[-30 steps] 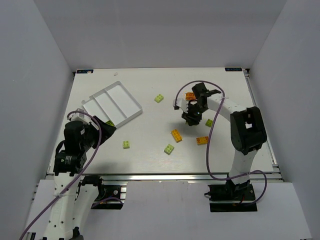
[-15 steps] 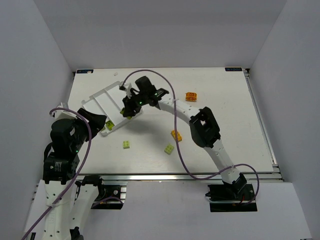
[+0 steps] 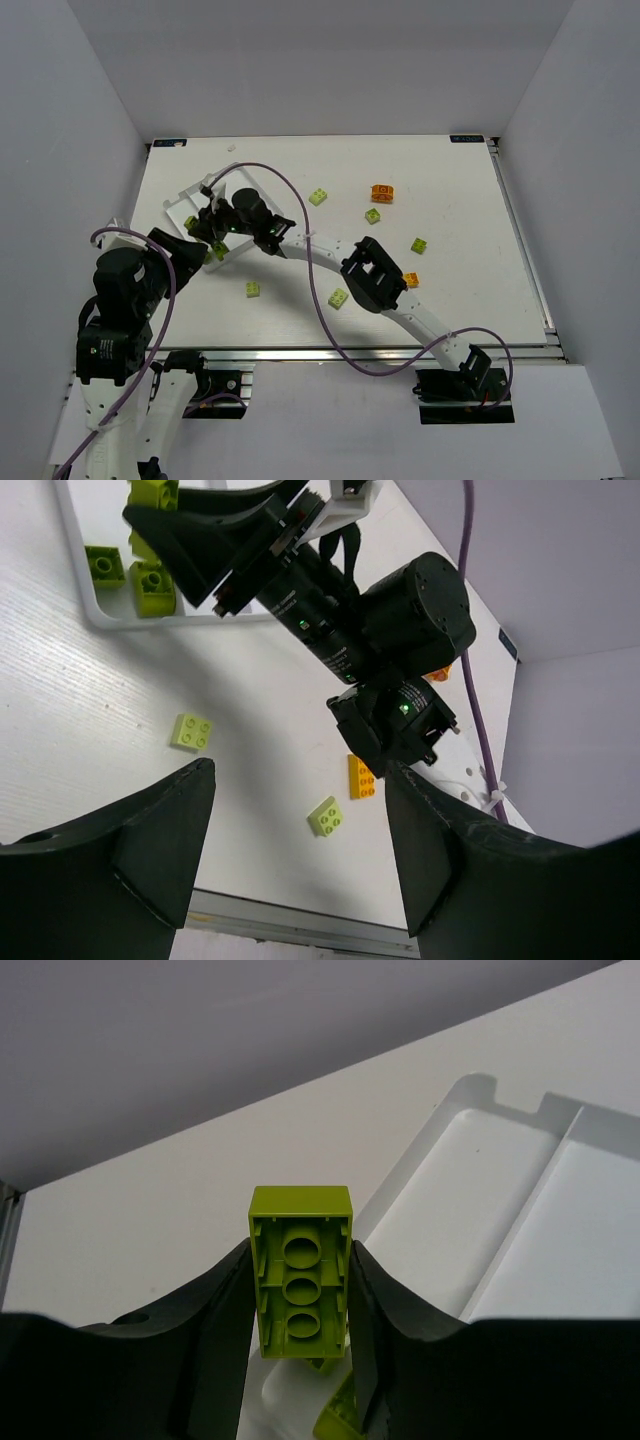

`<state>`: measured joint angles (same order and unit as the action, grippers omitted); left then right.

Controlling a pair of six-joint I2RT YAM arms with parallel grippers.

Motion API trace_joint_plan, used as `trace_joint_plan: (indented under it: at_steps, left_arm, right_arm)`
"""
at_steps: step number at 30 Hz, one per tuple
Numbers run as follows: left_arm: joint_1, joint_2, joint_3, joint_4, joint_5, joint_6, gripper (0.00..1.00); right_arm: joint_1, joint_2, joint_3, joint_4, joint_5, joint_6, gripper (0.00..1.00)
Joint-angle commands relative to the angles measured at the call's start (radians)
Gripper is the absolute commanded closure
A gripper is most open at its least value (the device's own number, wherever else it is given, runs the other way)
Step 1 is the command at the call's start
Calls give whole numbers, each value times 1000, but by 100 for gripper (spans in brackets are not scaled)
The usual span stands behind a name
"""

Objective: Sort the legos into containers by color

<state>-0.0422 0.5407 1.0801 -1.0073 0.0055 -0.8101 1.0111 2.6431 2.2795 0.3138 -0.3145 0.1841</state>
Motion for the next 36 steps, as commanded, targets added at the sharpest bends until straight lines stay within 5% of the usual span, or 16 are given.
trace_joint_plan:
  at_steps: [1, 6, 12, 17, 21, 23, 25, 28, 30, 33, 36]
  left_arm:
    - [5, -1, 37, -43, -15, 6, 21]
    - [5, 10, 49, -56, -12, 20, 21]
    - [5, 11, 56, -59, -7, 32, 20]
    - [5, 19, 78, -70, 23, 49, 19]
    - [5, 19, 61, -41, 56, 49, 20]
    - [5, 22, 53, -22, 89, 48, 26]
    - [5, 31, 35, -8, 123, 57, 39]
    - [5, 48, -6, 27, 203, 66, 76]
    - [5, 65, -51, 33, 246, 71, 81]
    - [5, 126, -113, 36, 275, 77, 69]
    - [-7, 260, -185, 15, 320, 97, 40]
  right_arm:
    - [15, 23, 29, 172, 147, -23, 100]
    - [24, 74, 61, 211, 178, -78, 85]
    - [34, 95, 58, 255, 183, -130, 48]
    - [34, 81, 63, 260, 181, -141, 31]
    - [21, 35, 40, 252, 186, -123, 31]
    - [11, -39, -16, 255, 201, -100, 41]
    - [-23, -102, -67, 240, 218, -62, 51]
    - [-83, -282, -179, 136, 203, -35, 77]
    - [-112, -356, -273, 15, 149, -29, 84]
    - [-228, -484, -376, -185, 28, -38, 95]
    - [-340, -573, -449, -394, -184, -93, 72]
